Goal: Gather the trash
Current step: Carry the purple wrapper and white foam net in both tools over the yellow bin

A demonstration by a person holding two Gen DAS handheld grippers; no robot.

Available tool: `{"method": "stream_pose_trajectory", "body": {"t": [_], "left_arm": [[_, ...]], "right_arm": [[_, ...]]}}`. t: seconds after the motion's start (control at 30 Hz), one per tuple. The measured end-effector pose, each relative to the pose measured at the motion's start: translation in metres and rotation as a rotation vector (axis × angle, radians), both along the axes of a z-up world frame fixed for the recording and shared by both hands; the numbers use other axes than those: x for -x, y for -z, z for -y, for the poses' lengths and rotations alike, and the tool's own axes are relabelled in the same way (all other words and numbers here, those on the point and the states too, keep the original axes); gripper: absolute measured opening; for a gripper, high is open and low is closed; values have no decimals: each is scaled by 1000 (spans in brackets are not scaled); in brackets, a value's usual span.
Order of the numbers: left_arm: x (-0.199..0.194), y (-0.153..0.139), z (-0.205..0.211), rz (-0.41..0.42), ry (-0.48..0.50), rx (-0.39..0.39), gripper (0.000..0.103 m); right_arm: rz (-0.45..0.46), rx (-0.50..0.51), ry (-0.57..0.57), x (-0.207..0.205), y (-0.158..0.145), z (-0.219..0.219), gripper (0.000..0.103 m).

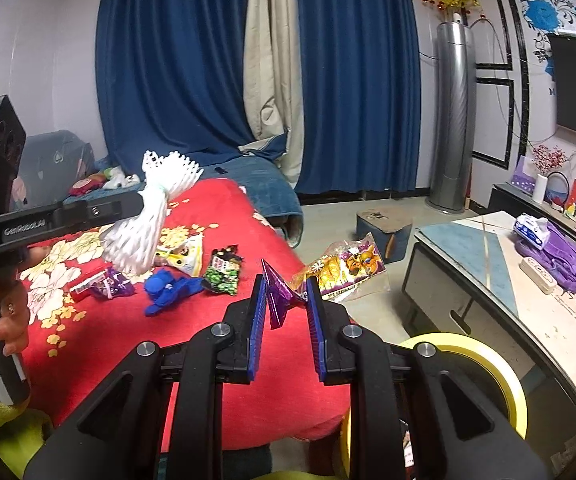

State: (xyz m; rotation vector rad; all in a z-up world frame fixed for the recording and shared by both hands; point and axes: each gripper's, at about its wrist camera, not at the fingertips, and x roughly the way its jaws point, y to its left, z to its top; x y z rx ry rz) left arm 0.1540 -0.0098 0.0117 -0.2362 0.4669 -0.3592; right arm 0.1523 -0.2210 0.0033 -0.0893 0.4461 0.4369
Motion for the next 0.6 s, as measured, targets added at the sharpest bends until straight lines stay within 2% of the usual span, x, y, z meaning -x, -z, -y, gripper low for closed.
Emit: {"method": "stream_pose_trajectory", "body": {"t": [0.6], "left_arm": [[2, 12, 43, -3, 119, -28, 8]], "right_arm": [[-49, -45, 116, -4, 7, 53, 19]]}}
